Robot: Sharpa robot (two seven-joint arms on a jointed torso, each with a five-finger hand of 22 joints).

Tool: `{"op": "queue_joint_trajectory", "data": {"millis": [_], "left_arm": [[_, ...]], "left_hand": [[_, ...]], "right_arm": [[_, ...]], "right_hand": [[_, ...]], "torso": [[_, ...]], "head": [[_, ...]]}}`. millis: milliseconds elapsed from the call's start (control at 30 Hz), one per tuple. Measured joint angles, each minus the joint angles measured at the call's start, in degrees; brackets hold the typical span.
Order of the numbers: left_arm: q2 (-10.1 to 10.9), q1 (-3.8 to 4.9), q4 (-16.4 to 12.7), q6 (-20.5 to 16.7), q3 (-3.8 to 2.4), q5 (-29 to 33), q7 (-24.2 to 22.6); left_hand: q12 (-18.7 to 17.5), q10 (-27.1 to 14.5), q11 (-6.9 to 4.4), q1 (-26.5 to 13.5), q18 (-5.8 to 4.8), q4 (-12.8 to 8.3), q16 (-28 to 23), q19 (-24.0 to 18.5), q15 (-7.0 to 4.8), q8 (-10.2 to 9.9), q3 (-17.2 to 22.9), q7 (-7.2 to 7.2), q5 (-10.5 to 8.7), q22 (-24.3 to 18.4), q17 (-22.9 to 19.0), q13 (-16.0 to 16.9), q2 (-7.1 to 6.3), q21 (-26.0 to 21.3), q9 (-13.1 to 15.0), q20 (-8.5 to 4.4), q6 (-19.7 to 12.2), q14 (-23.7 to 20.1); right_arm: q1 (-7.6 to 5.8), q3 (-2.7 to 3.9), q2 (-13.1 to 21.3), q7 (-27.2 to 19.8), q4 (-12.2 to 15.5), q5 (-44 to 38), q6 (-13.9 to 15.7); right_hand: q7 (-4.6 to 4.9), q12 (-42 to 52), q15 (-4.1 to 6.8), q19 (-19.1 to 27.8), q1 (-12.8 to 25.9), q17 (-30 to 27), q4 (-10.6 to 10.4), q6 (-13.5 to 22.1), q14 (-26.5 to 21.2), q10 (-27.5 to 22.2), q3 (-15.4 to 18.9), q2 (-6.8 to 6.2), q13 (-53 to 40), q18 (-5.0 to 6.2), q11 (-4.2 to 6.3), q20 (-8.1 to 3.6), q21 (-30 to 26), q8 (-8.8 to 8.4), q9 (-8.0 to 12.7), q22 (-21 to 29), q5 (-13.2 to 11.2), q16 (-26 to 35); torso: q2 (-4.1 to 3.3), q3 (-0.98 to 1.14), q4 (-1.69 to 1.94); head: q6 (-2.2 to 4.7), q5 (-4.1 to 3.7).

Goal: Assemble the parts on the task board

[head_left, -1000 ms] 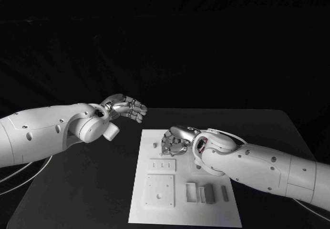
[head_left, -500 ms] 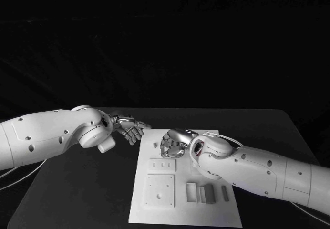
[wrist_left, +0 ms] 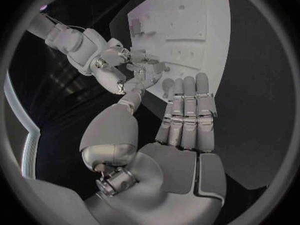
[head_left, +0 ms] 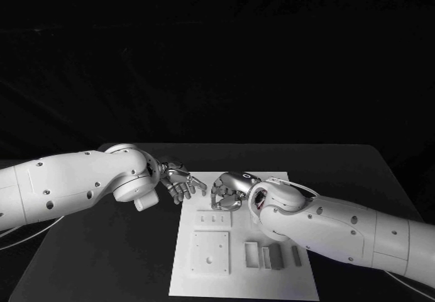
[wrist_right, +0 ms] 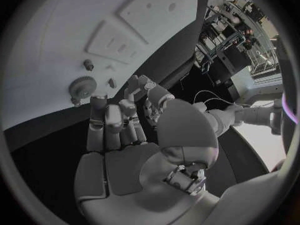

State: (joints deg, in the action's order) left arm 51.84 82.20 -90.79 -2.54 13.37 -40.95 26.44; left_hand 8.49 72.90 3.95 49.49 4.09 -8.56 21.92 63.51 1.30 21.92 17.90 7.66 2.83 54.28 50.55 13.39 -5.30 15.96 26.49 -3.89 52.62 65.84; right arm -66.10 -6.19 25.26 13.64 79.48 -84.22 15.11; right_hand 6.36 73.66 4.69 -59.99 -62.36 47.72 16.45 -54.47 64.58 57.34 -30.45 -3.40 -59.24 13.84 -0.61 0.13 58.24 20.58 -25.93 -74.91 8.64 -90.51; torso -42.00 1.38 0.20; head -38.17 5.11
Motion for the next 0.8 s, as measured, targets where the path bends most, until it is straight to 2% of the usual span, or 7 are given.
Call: {"op": "queue_joint_trajectory", "data": {"millis": [67,167,267,367,600,800], "left_arm": [[-0.7,0.01,0.0,0.1,0.36,-0.6,0.4],[-1.6,-0.42,0.4,0.2,0.39,-1.1,0.7],[-2.2,-1.26,0.8,0.2,0.41,-1.4,0.9],[-2.8,-1.64,1.2,0.2,0.43,-1.5,1.0],[-3.5,-1.76,1.4,-0.3,0.41,-1.3,0.9],[-4.0,-1.76,1.5,-0.7,0.4,-1.1,0.9]], "left_hand": [[0.0,0.0,0.0,-0.1,0.0,-0.2,0.0,0.0,-0.2,0.0,-0.2,0.0,0.0,0.1,0.1,0.2,0.45,0.0,0.0,0.0,0.4,-0.2],[0.0,0.0,0.0,-0.2,0.01,-0.1,0.3,0.0,-0.21,-0.2,-0.6,0.0,0.0,0.2,0.1,0.3,0.47,0.0,-0.1,-0.02,0.4,-0.2],[0.0,0.0,0.01,-1.1,0.01,0.3,0.4,-0.2,-0.21,-0.3,-0.9,-0.2,0.0,0.2,0.1,0.5,0.07,0.0,-0.2,-0.23,0.6,-0.2],[0.0,0.0,0.01,-1.6,0.01,0.6,0.4,-0.2,-0.22,-0.5,-1.0,-0.2,0.0,0.3,0.0,0.7,-0.44,0.0,-0.3,-0.23,0.6,-0.2],[0.0,0.0,0.01,-2.1,0.01,1.8,0.7,-0.2,-0.18,-0.9,-0.2,-0.2,0.0,0.3,0.0,1.1,-0.93,0.0,-0.5,-0.22,0.6,-0.6],[0.0,0.0,0.01,-2.1,0.01,2.6,0.9,-0.2,-0.18,-0.9,0.3,-0.2,0.0,0.4,0.0,1.4,-1.81,0.0,-0.5,-0.22,1.0,-0.6]], "right_arm": [[0.02,0.0,0.1,0.1,0.2,-0.2,0.1],[0.03,0.0,0.1,0.2,0.3,-0.4,0.3],[0.07,0.0,0.0,0.3,0.4,-0.6,0.5],[0.08,0.0,0.0,0.4,0.5,-0.8,0.6],[0.14,0.0,-0.1,0.6,0.6,-1.2,0.9],[0.17,0.0,-0.2,0.7,0.8,-1.4,1.0]], "right_hand": [[0.0,0.0,-0.01,0.0,0.0,0.0,0.0,0.0,0.0,0.0,0.0,0.0,0.0,0.0,0.0,0.0,0.0,0.0,0.0,0.0,0.0,0.0],[0.03,0.0,0.01,0.0,0.0,0.0,0.0,0.0,0.0,0.0,0.0,0.0,0.0,0.0,0.0,0.0,0.0,0.0,0.0,0.0,0.0,0.0],[0.06,0.0,0.13,0.0,0.1,0.0,0.0,0.1,-0.1,0.0,0.0,-0.08,0.0,0.0,0.0,0.0,0.0,0.0,0.0,0.0,0.0,0.0],[0.07,0.0,0.13,0.0,0.1,0.0,0.0,0.1,-0.2,0.0,0.0,-0.08,0.1,0.0,0.0,0.0,0.0,-0.01,0.0,0.0,0.0,0.0],[0.08,0.0,0.11,0.0,0.1,0.0,0.0,0.1,-0.1,0.0,0.0,-0.09,0.1,0.0,0.0,0.01,0.0,-0.02,0.0,0.0,0.0,0.0],[0.08,0.0,0.1,0.0,0.4,0.0,0.0,0.1,-0.1,0.0,0.0,-0.38,0.1,0.01,0.0,0.01,0.0,-0.02,0.0,0.0,0.0,0.0]], "torso": [[-0.01,0.03,0.03],[-0.02,0.05,0.08],[-0.04,0.05,0.1],[-0.08,0.03,0.04],[-0.1,0.01,-0.02],[-0.08,-0.03,0.1]], "head": [[0.0,-0.01],[-0.04,-0.01],[-0.08,-0.03],[-0.11,-0.13],[-0.15,-0.29],[-0.27,-0.38]]}}
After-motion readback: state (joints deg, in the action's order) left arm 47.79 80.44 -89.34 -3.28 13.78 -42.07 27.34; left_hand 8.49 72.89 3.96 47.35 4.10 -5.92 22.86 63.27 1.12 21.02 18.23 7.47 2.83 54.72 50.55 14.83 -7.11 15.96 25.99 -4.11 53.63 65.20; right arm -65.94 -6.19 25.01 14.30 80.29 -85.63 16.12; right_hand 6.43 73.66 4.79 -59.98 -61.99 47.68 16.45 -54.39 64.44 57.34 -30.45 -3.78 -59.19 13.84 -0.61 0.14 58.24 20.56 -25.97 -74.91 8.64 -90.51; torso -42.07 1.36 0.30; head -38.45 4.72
